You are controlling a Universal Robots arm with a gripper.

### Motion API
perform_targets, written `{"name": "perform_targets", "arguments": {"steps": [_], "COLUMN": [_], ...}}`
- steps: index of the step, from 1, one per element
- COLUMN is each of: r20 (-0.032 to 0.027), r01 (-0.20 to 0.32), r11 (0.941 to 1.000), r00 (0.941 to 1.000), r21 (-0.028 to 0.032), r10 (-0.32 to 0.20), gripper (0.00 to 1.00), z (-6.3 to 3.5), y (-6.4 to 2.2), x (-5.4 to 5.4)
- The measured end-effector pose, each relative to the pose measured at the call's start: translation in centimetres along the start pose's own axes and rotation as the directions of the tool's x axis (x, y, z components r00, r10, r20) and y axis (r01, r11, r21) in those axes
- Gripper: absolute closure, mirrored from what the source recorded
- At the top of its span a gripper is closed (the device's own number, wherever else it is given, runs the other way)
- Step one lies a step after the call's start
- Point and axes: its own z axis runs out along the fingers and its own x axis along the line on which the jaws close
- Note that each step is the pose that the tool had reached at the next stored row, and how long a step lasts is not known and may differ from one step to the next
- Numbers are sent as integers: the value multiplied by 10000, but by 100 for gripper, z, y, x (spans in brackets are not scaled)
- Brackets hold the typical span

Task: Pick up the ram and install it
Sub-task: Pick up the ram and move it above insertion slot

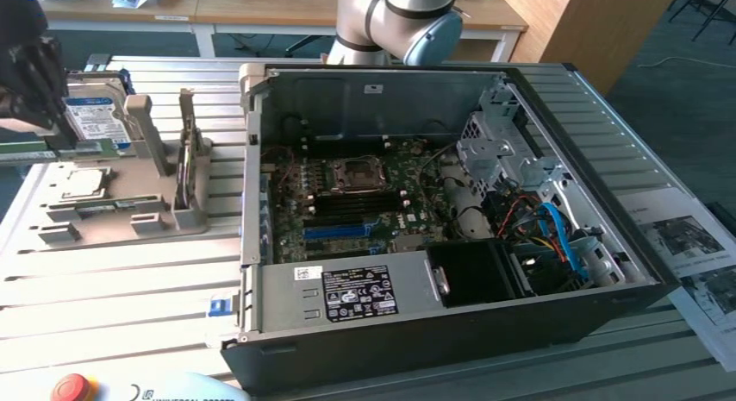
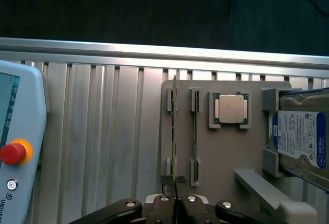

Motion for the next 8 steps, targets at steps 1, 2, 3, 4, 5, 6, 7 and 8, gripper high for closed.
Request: {"name": "perform_targets", "arguments": {"steps": [1,2,3,4,5,6,7,8], "r20": [-7,-14,-23,-33,-44,-53,-63,-72], "r01": [0,0,0,-1,-1,-1,-1,-1], "r11": [10000,10000,10000,10000,10000,10000,10000,10000], "r00": [10000,10000,10000,10000,10000,10000,10000,10000], "r21": [0,1,1,-1,-1,-1,-2,-3], "r10": [0,0,0,0,1,1,1,1], "gripper": [88,88,88,88,88,88,88,88], "z": [-43,-85,-128,-173,-219,-261,-302,-341], "y": [1,2,2,4,4,5,6,7], "x": [1,2,2,3,4,5,6,7]}}
